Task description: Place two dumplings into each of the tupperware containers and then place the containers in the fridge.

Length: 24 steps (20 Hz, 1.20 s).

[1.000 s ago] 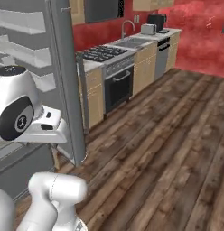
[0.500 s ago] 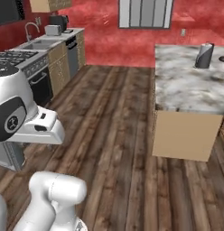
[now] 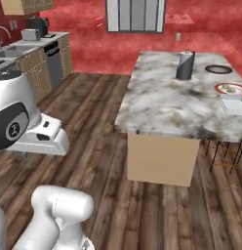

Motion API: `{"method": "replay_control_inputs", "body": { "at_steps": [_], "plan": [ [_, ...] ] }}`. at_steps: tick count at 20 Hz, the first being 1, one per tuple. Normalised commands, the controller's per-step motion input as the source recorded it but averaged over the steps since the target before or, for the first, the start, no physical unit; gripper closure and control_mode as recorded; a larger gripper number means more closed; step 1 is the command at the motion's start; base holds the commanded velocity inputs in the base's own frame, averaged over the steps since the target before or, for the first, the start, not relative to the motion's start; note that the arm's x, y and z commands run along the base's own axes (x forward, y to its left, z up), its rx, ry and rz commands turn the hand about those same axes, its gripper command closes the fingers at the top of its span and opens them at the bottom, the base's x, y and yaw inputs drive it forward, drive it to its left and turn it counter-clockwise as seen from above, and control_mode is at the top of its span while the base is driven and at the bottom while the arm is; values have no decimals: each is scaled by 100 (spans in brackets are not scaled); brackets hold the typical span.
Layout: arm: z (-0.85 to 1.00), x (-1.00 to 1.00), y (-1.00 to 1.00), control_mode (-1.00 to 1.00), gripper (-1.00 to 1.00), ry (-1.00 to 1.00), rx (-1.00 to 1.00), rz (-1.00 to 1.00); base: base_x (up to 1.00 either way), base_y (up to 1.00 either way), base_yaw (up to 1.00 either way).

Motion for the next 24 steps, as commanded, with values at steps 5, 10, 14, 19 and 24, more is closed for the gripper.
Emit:
{"method": "replay_control_inputs", "body": {
  "at_steps": [5,10,14,19,24],
  "plan": [
    [0,0,0,100,-100,0,0,0,0,-100,0],
    [0,0,0,100,-100,0,0,0,0,-100,0],
    [0,0,0,100,-100,0,0,0,0,-100,0],
    [0,0,0,100,-100,0,0,0,3,-100,0],
    [0,0,0,100,-100,0,0,0,21,-100,0]
  ]
}}
